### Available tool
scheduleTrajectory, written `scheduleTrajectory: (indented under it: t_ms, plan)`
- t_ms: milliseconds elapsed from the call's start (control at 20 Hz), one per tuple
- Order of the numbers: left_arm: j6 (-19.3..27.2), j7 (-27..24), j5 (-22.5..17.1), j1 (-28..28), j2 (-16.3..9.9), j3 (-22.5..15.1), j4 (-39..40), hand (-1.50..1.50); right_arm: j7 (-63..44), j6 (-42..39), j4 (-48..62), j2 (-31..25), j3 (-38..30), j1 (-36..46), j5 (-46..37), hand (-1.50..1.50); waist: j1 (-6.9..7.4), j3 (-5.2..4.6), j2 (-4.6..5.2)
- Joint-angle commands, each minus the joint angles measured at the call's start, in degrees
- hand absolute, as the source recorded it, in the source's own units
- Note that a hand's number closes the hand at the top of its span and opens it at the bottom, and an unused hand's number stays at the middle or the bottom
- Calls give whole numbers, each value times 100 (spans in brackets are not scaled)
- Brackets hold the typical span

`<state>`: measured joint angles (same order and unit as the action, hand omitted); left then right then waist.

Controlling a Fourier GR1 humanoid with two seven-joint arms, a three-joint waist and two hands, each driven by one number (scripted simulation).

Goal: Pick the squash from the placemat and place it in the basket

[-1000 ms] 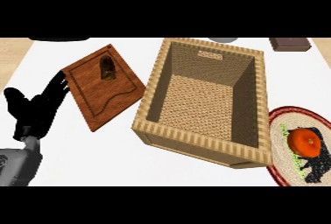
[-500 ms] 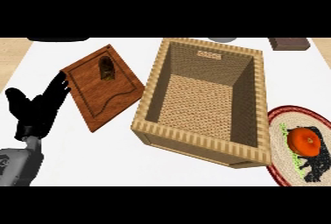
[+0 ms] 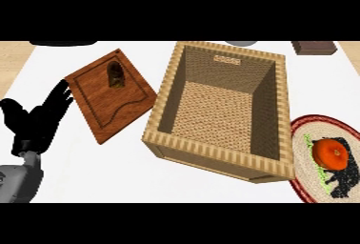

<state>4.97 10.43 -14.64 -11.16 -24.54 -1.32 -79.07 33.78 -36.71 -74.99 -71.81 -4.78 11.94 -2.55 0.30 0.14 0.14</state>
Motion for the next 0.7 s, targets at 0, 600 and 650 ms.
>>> scheduleTrajectory:
  t_ms: [0, 600, 650]
  plan:
    - [-154, 536, -171, -247, -208, 96, -273, 0, 1254, -187, 497, 306, 336, -145, -387, -150, 105, 8, 19]
    - [-93, 140, 152, -302, 117, 121, 215, 0, 1380, 685, 1089, 1751, 1121, 116, -506, -150, 55, -8, 9]
    - [-78, -8, 316, -179, 175, 26, 180, 0, 1390, 677, 1302, 1785, 1156, 346, -661, -150, 65, -9, 8]
